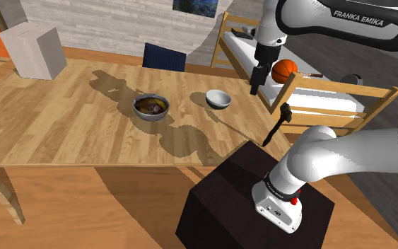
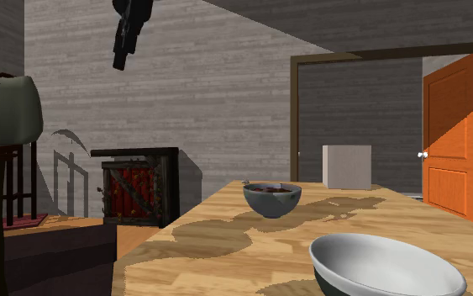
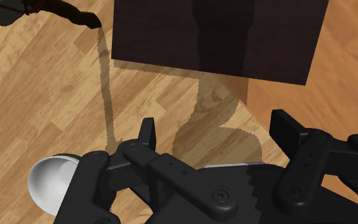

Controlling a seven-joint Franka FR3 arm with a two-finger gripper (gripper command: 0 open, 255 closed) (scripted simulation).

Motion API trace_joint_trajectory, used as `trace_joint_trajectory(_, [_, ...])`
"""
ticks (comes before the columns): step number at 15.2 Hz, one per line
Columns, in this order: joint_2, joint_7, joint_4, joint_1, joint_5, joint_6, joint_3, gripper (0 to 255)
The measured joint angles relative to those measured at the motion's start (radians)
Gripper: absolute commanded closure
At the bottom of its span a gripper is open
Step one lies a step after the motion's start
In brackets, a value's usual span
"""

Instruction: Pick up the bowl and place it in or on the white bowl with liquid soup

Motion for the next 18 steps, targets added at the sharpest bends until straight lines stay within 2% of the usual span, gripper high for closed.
trace_joint_trajectory(3, [0.020, -0.002, -0.021, -0.005, -0.012, 0.045, -0.007, 0])
trace_joint_trajectory(9, [0.137, -0.012, -0.097, -0.032, -0.073, 0.269, -0.047, 0])
trace_joint_trajectory(18, [0.406, 0.005, -0.099, -0.072, -0.157, 0.594, -0.095, 0])
